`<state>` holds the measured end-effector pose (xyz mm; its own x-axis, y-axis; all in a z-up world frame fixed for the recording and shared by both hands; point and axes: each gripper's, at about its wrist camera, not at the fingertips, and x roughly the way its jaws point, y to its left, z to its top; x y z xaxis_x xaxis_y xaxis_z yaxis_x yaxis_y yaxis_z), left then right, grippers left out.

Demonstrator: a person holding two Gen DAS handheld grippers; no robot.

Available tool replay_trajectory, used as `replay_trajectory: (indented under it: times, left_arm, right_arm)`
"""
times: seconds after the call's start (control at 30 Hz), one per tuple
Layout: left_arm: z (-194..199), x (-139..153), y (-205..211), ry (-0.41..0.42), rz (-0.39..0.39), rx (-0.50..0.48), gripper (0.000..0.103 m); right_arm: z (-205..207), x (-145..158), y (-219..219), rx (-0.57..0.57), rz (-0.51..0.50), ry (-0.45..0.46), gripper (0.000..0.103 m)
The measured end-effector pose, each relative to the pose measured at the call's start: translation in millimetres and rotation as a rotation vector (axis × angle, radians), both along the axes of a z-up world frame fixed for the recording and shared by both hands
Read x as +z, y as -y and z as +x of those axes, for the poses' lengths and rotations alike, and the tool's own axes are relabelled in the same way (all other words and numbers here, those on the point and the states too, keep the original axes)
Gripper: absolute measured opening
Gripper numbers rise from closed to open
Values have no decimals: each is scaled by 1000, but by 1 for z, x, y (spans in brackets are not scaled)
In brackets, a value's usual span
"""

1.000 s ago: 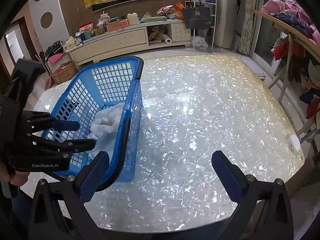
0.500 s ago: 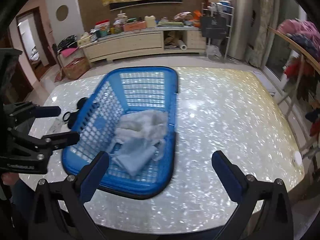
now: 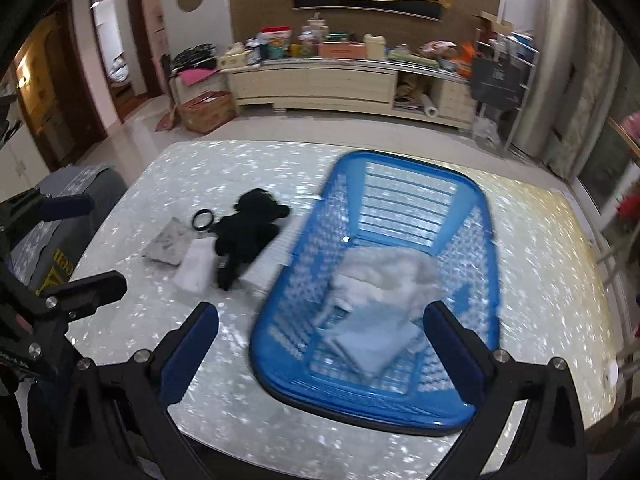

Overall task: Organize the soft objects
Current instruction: 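Withdraw both tools and move them toward the black plush toy and white sponge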

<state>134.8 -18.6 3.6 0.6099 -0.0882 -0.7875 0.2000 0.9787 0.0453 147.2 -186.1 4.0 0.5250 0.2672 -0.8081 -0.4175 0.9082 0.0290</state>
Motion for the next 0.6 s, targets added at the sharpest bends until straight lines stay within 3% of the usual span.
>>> replay_trajectory:
  times: [0.3,0.6]
  left_arm:
    - [-14,-11,-63,-26,-11,112,103]
    - [-3,-43,-115,-109,-75,202,103]
  right_arm:
    - [12,-11,-69,118,-13,-41,103]
    - [40,-43,-124,175,-64,-127,103]
